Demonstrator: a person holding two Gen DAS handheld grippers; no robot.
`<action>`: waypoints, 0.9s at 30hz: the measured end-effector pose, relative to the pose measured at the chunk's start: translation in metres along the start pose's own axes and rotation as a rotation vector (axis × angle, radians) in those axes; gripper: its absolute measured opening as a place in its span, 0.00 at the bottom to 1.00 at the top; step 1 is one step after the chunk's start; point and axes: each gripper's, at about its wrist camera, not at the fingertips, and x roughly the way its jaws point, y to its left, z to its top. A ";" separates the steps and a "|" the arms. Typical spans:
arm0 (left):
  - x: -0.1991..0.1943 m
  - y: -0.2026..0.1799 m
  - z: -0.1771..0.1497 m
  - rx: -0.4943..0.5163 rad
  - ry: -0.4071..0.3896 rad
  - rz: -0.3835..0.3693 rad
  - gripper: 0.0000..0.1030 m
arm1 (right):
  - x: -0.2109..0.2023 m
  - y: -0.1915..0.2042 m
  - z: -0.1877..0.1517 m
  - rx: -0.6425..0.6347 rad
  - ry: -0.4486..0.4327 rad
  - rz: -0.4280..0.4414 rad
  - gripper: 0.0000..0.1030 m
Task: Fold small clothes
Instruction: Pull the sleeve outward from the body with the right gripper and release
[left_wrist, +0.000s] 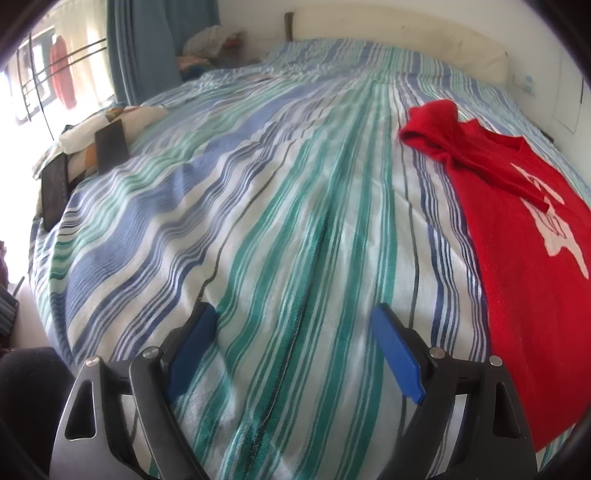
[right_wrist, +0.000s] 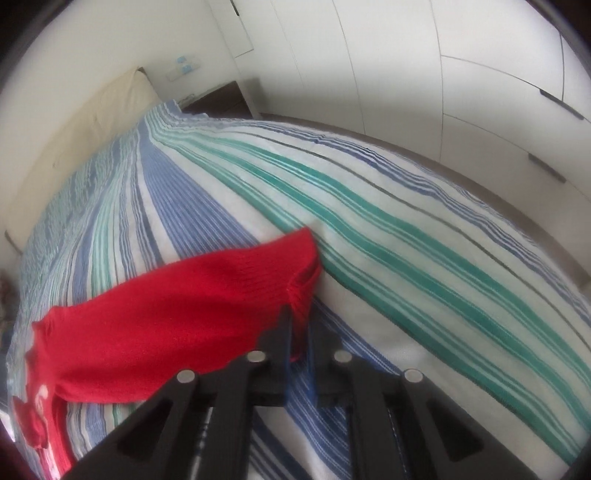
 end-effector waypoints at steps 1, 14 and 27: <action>0.000 0.000 0.000 0.001 0.000 0.001 0.85 | 0.000 0.001 0.000 -0.003 -0.001 -0.003 0.06; -0.003 -0.006 -0.003 0.037 -0.012 0.010 0.85 | -0.018 -0.010 -0.003 0.002 -0.044 -0.125 0.28; -0.053 -0.019 0.008 0.153 -0.134 0.001 0.88 | -0.174 0.004 -0.014 -0.051 -0.468 -0.096 0.73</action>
